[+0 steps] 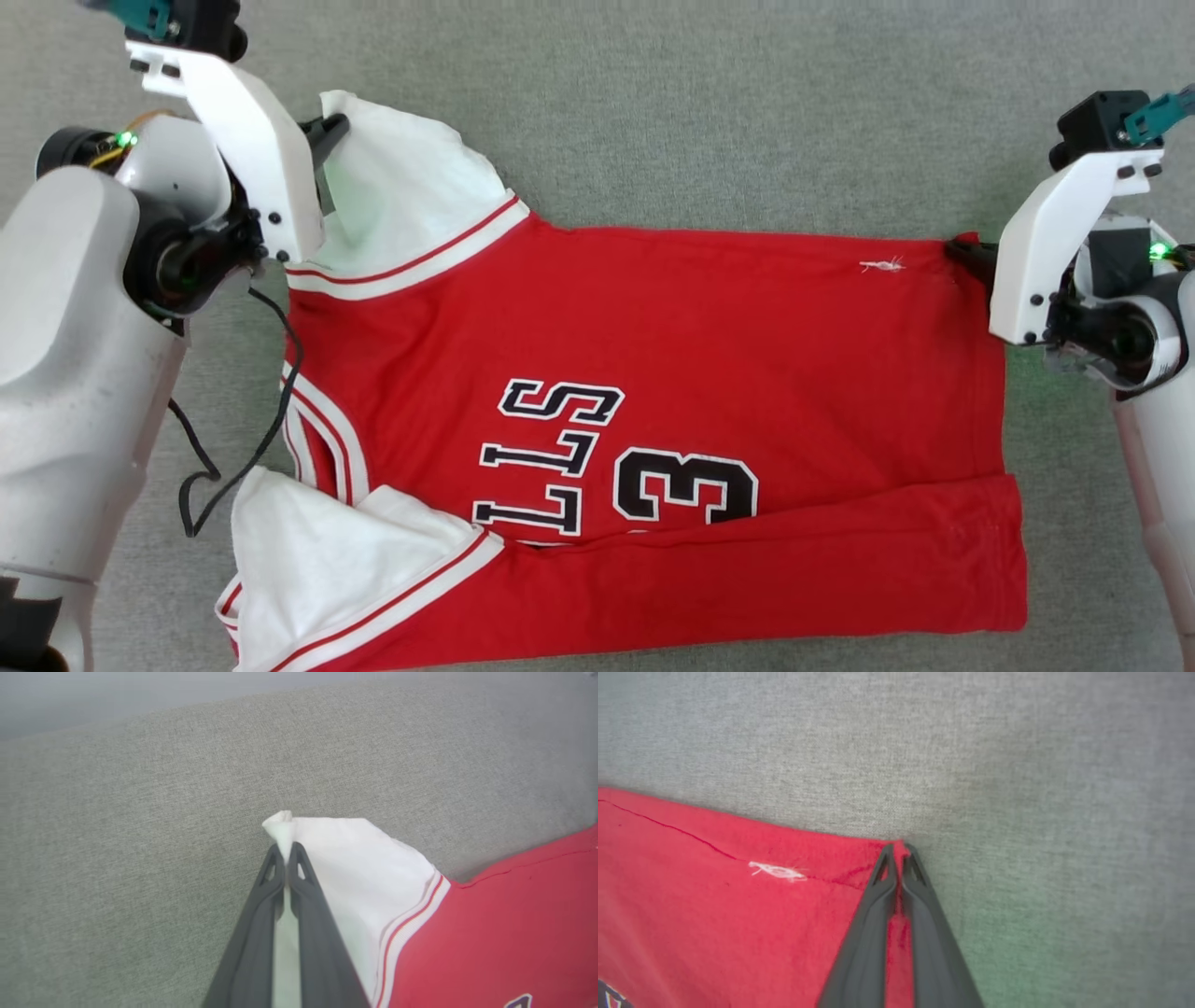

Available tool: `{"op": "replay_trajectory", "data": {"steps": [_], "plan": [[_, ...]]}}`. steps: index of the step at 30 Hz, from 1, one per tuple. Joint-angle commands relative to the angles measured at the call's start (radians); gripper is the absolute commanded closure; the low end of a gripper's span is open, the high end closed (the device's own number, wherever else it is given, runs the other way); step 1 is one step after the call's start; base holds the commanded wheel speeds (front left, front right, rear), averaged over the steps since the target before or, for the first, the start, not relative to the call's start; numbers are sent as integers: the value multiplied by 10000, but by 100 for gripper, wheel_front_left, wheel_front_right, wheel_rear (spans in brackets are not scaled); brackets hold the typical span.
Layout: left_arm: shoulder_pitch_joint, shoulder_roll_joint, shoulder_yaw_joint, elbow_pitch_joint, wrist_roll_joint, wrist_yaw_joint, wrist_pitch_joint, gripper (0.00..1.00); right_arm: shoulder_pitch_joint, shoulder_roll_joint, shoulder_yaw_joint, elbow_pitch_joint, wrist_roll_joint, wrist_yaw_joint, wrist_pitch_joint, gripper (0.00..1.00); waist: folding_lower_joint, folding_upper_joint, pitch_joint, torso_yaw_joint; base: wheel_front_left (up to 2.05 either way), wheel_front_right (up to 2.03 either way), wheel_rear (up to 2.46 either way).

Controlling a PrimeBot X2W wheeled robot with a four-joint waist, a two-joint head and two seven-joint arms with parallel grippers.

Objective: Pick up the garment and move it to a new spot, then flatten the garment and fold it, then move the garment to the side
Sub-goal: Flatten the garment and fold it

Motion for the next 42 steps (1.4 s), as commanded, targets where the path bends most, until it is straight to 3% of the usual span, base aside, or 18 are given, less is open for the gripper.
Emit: {"op": "replay_trajectory", "data": {"steps": [1,8,11,17,26,27,28,29,30,31,32,33,42], "plan": [[194,35,53,23,-40,-18,-158,100,248,-37,127,-103,-36,-1,-182,100,-1,0,-247,47,0,0,0],[1719,202,511,-234,-468,133,-1257,100,1381,-603,146,-1137,-212,-2,-1267,100,-1,0,-1727,323,0,0,0],[2692,372,737,-601,-625,412,-1707,100,2171,-832,203,-1530,-274,-2,-1640,100,-1,0,-2403,434,0,0,0],[5152,631,845,-1693,-855,1118,-2155,100,4081,-834,-157,-1722,102,-4,-2138,100,-1,0,-3453,728,0,0,0],[8192,275,695,-2872,-1496,2011,-2350,100,6102,-444,-882,-1588,370,-4,-2980,100,-1,0,-3645,948,0,0,0],[8420,121,706,-2821,-1652,2028,-2402,100,6218,-384,-929,-1542,343,-5,-3079,92,-1,0,-3653,917,0,0,0],[8587,15,707,-2758,-1725,2029,-2447,100,6336,-334,-996,-1467,309,-5,-3162,64,-1,0,-3660,891,0,0,0],[8694,-85,713,-2661,-1775,2013,-2561,100,6457,-278,-1026,-1371,234,-4,-3201,23,-1,0,-3674,866,0,0,0],[8799,-253,739,-2534,-1924,1973,-2645,78,6526,-171,-1025,-1316,224,-4,-3265,0,-1,0,-3695,823,0,0,0],[8913,-372,684,-2390,-1977,1949,-2635,60,6585,-65,-999,-1294,239,-4,-3310,0,-1,0,-3740,776,0,0,0],[8982,-440,668,-2244,-1972,1922,-2724,13,6659,-26,-939,-1277,237,-2,-3343,0,-1,0,-3794,712,0,0,0],[9043,-535,708,-2109,-2015,1897,-2875,0,6704,-22,-893,-1276,206,-2,-3379,0,-1,0,-3857,648,0,0,0],[9139,-919,1129,-2104,-1372,1932,-5163,0,7383,-316,-1013,-2677,133,-2,-3786,0,-1,0,-4627,336,0,0,0]]}}
